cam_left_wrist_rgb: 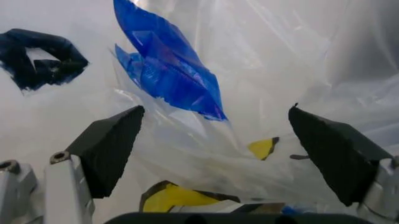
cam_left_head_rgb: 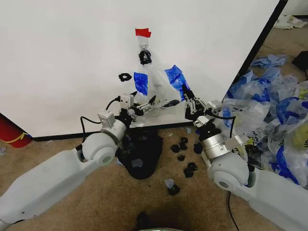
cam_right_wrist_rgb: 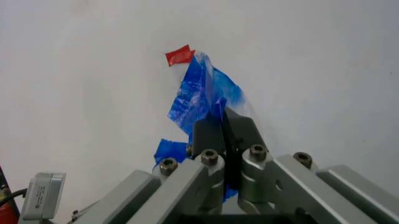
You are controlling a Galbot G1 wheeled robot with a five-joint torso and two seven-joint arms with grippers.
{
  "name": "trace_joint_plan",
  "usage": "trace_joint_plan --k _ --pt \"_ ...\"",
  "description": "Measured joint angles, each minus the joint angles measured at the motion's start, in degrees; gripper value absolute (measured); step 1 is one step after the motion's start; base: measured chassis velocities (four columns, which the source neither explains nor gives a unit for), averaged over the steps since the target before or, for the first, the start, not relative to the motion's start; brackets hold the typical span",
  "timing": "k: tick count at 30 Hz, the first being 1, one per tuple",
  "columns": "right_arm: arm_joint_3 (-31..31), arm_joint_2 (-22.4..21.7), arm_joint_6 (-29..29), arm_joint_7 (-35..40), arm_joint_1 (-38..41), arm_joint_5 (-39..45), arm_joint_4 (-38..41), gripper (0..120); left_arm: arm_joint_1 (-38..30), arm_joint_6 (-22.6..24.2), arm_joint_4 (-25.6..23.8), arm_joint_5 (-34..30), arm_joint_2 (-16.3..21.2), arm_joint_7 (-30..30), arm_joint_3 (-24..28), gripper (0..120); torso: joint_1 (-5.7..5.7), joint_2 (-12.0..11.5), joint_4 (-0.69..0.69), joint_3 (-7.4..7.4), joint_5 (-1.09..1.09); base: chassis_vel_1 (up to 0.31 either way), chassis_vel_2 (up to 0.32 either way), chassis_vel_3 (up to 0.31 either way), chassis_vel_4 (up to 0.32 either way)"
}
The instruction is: Pick up the garbage bag from the wall and place it over the trash bin.
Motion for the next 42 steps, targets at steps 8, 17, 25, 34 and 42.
trace_joint_plan --k 8,17,25,34,42 --pt "0.03 0.19 -0.01 0.05 -0.01 -0.03 0.07 0 -0.43 2.32 0.23 1.50 0.19 -1.93 -0.08 91 0.00 0.00 0.00 0.00 0.00 0.000 0.000 0.000 0.000" --pt "0.08 0.29 -0.10 0.12 0.05 -0.05 0.06 0 -0.75 3.24 0.29 1.93 0.20 -2.77 -0.08 62 0.00 0.00 0.00 0.00 0.00 0.000 0.000 0.000 0.000" --pt "-0.13 0.61 -0.25 0.19 0.37 -0.05 -0.05 0 -0.62 3.24 0.20 1.93 0.42 -2.78 -0.08 32 0.00 0.00 0.00 0.00 0.00 0.000 0.000 0.000 0.000" --pt "-0.49 0.74 -0.29 0.28 0.65 -0.05 -0.20 0 0.29 3.07 0.00 2.36 0.93 -2.71 -0.86 0 0.00 0.00 0.00 0.00 0.00 0.000 0.000 0.000 0.000" --pt "-0.59 0.62 -0.29 0.36 0.65 -0.10 -0.32 0 1.17 2.93 -0.66 2.70 1.38 -2.81 -1.89 0 0.00 0.00 0.00 0.00 0.00 0.000 0.000 0.000 0.000"
